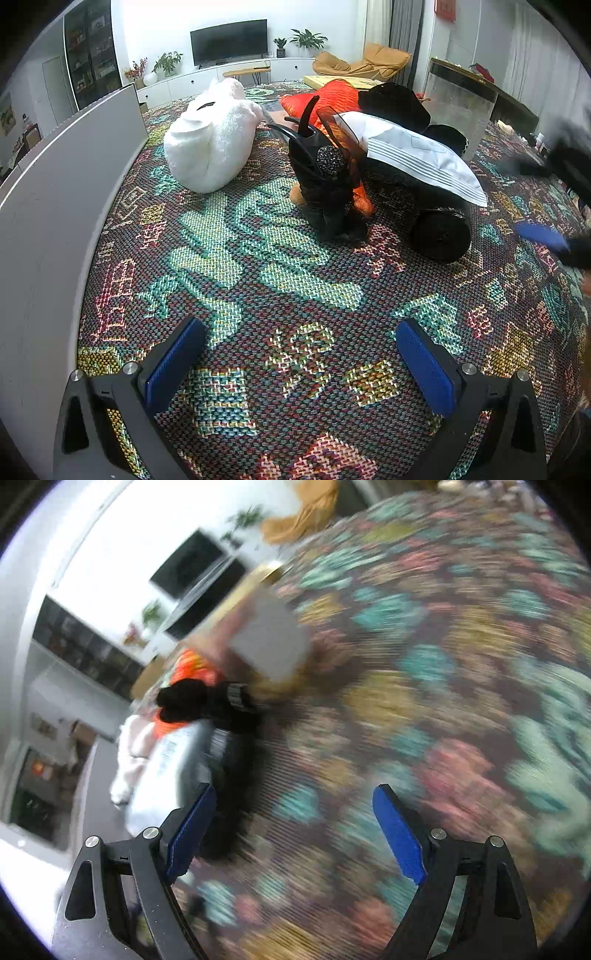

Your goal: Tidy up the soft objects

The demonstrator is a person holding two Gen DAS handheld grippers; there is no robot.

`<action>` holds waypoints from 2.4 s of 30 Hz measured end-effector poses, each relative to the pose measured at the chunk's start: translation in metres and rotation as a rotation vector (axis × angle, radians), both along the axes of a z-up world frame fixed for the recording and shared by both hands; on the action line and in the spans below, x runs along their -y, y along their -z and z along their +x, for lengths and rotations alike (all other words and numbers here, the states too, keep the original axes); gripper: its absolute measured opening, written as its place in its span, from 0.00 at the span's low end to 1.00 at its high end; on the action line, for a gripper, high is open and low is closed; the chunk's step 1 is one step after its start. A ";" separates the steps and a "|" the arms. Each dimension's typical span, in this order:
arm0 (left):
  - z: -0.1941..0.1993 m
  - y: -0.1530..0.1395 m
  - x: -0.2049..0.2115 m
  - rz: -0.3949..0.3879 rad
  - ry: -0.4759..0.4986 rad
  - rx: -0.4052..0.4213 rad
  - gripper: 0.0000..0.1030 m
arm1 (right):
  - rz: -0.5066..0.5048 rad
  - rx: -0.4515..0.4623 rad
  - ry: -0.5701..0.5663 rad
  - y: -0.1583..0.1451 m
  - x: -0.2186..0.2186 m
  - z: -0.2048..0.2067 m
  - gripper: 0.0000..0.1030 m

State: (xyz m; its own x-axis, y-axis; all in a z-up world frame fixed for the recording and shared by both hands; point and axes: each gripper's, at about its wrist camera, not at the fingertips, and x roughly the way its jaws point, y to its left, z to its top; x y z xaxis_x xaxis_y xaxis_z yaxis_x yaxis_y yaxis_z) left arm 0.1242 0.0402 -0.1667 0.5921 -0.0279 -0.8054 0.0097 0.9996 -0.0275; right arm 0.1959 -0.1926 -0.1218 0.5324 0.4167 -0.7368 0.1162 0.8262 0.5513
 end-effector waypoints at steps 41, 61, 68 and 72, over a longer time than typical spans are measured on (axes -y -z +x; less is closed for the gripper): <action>0.000 0.000 0.001 0.001 0.000 0.000 1.00 | -0.644 0.102 -0.065 0.013 0.024 -0.032 0.83; 0.000 0.000 0.002 0.001 0.000 0.000 1.00 | -0.615 0.105 -0.033 0.013 0.030 -0.036 0.86; -0.001 0.000 0.002 0.001 0.000 0.000 1.00 | -0.613 0.104 -0.033 0.013 0.031 -0.036 0.86; -0.001 0.000 0.001 0.001 0.000 0.000 1.00 | -0.616 0.095 -0.028 0.013 0.031 -0.035 0.88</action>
State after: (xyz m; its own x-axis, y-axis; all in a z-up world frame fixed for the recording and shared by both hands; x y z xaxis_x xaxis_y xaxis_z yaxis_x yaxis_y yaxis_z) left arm 0.1235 0.0392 -0.1665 0.5917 -0.0269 -0.8057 0.0097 0.9996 -0.0263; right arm 0.1609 -0.2232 -0.1353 0.6023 -0.0555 -0.7963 0.0641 0.9977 -0.0210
